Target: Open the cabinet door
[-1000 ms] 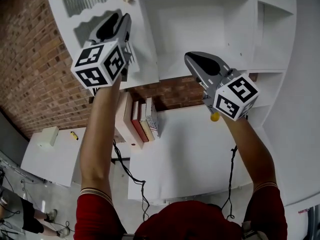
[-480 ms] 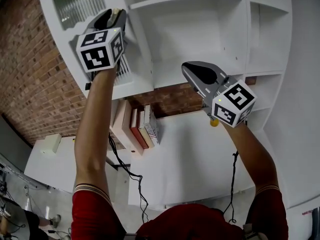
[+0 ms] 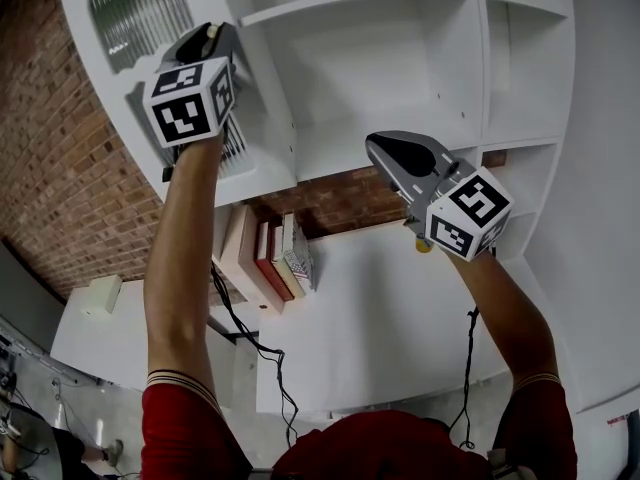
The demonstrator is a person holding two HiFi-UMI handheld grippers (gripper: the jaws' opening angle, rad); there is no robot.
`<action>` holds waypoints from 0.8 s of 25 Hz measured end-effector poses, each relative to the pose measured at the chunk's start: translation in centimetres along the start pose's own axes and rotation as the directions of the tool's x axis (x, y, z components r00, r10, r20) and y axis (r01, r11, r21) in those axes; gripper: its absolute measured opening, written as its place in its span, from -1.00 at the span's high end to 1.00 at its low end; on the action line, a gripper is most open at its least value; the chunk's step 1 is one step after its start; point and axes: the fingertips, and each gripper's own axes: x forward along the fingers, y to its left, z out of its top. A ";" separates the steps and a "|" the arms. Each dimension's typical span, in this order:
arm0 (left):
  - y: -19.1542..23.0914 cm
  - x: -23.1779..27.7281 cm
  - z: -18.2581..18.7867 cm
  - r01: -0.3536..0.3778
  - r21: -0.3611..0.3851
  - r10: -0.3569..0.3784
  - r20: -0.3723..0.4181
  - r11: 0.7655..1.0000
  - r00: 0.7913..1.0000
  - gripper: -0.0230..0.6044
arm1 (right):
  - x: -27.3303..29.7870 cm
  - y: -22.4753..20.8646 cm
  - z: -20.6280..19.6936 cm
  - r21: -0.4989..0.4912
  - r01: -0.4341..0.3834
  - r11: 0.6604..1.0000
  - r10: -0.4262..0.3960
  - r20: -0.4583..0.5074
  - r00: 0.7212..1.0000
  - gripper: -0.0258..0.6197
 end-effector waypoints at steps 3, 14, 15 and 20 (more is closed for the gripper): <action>-0.1 -0.6 0.3 0.021 -0.023 -0.021 0.010 1.000 1.000 0.65 | -0.2 0.1 -0.4 0.005 -0.002 1.000 0.002 0.000 1.000 0.88; 0.0 -5.9 2.9 0.071 -0.087 -0.064 0.080 0.994 0.995 0.65 | 0.1 1.3 -0.4 0.042 -0.078 0.996 0.076 0.053 0.996 0.88; 0.1 -6.4 3.1 0.070 -0.090 -0.063 0.081 0.993 0.995 0.65 | 0.2 1.3 -0.2 0.046 -0.088 0.995 0.086 0.059 0.995 0.88; 0.6 -8.6 4.1 0.064 -0.090 -0.057 0.078 0.994 0.995 0.65 | 0.6 1.9 0.8 0.063 -0.141 0.988 0.135 0.084 0.987 0.88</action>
